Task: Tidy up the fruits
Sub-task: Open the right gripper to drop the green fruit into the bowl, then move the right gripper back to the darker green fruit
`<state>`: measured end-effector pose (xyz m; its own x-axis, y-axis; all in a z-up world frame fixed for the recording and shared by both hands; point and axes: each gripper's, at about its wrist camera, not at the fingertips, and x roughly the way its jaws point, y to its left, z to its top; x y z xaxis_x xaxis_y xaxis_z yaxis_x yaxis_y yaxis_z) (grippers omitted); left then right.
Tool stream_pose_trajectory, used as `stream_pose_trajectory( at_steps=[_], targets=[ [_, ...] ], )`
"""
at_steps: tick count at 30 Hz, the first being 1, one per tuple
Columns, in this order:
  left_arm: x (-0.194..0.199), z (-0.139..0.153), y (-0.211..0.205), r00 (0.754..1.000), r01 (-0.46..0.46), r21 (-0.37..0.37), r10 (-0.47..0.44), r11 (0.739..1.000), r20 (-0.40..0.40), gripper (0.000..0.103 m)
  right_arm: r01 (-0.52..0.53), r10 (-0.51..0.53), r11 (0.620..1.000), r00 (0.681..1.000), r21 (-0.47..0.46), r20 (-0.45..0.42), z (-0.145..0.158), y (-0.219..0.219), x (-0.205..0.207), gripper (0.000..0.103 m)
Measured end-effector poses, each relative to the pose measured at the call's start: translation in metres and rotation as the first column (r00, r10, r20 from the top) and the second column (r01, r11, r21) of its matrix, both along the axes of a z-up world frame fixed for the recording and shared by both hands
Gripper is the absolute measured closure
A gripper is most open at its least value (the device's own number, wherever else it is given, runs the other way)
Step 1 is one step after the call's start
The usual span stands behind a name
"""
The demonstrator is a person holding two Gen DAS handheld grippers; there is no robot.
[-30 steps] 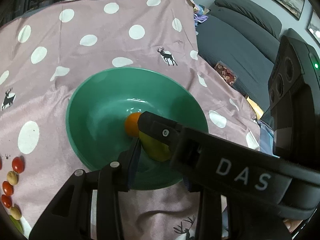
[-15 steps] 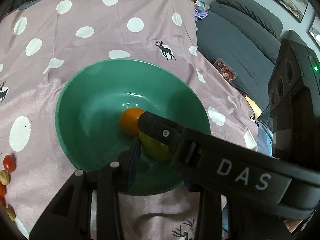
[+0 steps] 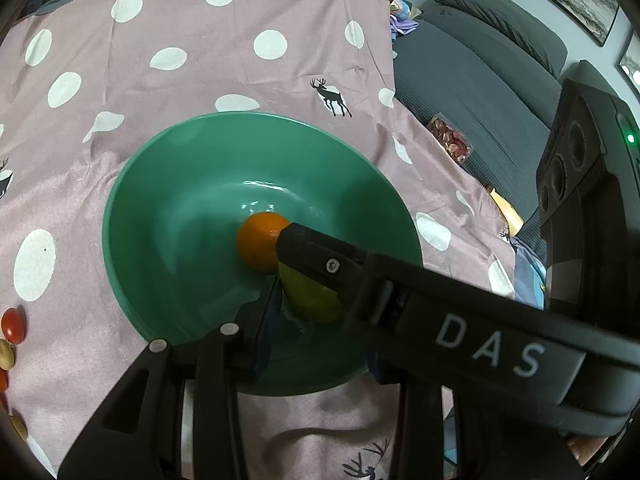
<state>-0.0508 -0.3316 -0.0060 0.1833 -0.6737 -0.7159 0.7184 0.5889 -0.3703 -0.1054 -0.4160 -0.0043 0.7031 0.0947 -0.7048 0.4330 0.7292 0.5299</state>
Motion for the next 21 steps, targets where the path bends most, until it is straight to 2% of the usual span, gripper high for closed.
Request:
stream_pose_trajectory(
  at_steps=[6, 11, 17, 21],
  targets=[
    [0.001, -0.001, -0.003, 0.999, -0.027, 0.023, 0.026, 0.999, 0.025, 0.068, 0.011, -0.011, 1.0, 1.0, -0.023, -0.018, -0.001, 0.0, 0.0, 0.065],
    [-0.001, 0.005, 0.005, 0.998, -0.043, 0.021, 0.042, 0.999, 0.047, 0.064, 0.014, -0.014, 1.0, 1.0, -0.02, -0.008, 0.0, -0.001, -0.002, 0.065],
    [-0.003, 0.021, 0.033, 0.993, -0.091, -0.008, 0.091, 0.996, 0.077, 0.047, 0.029, -0.028, 0.998, 0.999, -0.063, 0.019, 0.01, 0.004, -0.006, 0.065],
    [-0.003, 0.034, 0.064, 0.976, -0.18, -0.016, 0.181, 0.983, 0.124, 0.039, 0.017, -0.013, 0.995, 0.999, -0.095, 0.038, 0.019, 0.012, -0.006, 0.065]
  ],
)
